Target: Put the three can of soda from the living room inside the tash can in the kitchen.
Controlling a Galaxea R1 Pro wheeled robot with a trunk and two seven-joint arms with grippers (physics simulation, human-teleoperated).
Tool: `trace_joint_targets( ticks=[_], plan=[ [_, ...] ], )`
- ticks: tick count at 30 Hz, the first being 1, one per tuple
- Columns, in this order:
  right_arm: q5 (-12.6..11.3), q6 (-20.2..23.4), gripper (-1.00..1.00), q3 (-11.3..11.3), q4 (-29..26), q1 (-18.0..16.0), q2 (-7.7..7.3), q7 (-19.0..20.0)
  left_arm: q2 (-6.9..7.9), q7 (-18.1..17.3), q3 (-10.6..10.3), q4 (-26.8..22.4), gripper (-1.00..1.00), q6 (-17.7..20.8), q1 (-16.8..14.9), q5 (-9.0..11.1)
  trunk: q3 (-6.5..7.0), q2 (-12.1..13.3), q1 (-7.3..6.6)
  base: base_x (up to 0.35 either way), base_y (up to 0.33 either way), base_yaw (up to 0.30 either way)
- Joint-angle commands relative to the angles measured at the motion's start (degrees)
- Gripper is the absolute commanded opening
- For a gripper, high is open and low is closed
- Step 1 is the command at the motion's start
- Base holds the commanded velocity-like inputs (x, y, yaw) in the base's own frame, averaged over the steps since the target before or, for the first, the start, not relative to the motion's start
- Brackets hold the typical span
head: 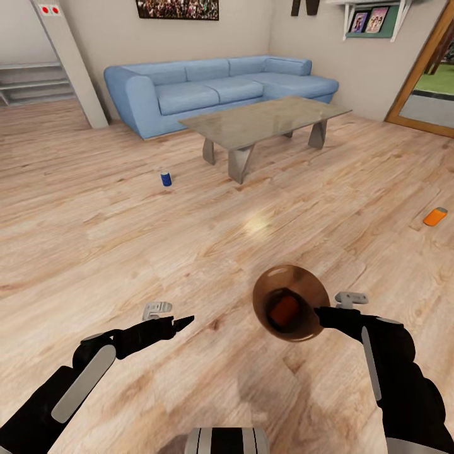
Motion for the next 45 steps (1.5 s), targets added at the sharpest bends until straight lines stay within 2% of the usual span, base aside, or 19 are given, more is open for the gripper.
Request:
trace_joint_targets(
  ticks=[1, 13, 45],
  plan=[
    [-1.2, 0.2, -1.0, 0.0, 0.0, 0.0, 0.0, 0.1, 0.0, 0.0, 0.0, 0.0, 1.0, 0.0, 0.0, 0.0, 0.05, 0.0, -0.01, 0.0, 0.0, 0.003],
    [-1.2, 0.6, -1.0, -0.9, -0.1, 0.0, -0.08, 0.1, 0.09, -0.2, -0.1, 0.0, 1.0, 0.1, 0.0, -0.2, 1.08, 0.0, -0.01, 0.0, 0.0, 0.0],
    [-1.2, 0.7, -1.0, -0.9, -0.1, 0.0, -0.06, 0.1, 0.26, -0.6, -0.1, 0.0, 1.0, 0.1, 0.0, -0.1, 4.08, 0.0, -0.01, 0.0, 0.0, 0.0]
  ],
)
